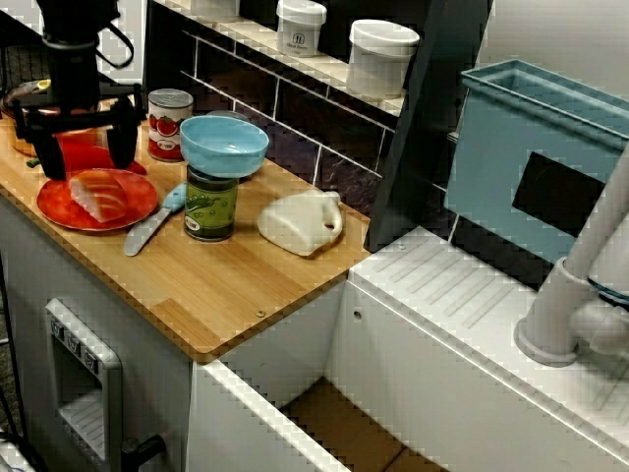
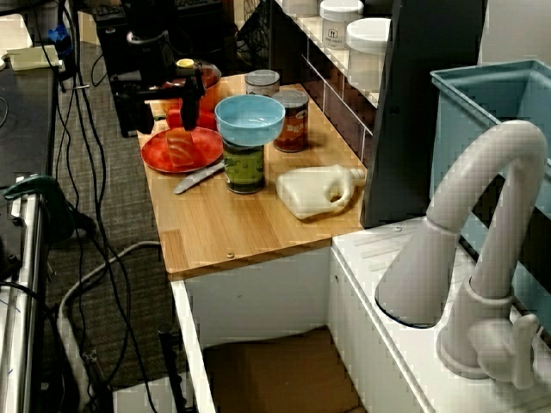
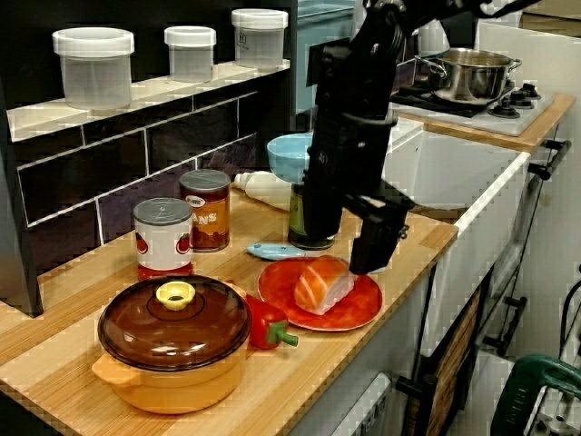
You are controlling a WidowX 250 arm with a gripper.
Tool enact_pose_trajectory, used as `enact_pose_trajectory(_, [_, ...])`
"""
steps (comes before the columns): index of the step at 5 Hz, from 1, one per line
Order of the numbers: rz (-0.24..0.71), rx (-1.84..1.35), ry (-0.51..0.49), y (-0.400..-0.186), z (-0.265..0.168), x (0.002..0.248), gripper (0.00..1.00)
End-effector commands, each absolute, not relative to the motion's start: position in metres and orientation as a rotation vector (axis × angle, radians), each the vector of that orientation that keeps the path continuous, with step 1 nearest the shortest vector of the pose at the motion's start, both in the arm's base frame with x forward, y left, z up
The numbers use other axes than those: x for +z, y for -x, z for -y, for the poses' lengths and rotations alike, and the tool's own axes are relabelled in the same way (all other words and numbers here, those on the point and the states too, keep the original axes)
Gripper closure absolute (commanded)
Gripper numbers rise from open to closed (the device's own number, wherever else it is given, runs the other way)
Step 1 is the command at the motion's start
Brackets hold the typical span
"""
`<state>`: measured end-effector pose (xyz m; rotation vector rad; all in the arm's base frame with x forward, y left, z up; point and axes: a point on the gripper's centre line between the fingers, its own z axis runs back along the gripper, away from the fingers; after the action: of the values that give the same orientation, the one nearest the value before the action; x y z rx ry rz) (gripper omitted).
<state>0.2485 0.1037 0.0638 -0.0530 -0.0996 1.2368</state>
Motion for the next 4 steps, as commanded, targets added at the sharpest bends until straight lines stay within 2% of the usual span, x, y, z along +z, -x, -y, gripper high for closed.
enact_pose_trajectory(1, [0.116,1.250,0.055,-0.258,-0.100,0.063,0.00])
enact_pose_trajectory(3, [0.121,1.243,0.021,-0.274,-0.099,0.054,0.00])
enact_pose_trajectory(4, [0.122,1.230,0.015,-0.273,-0.101,0.054,0.00])
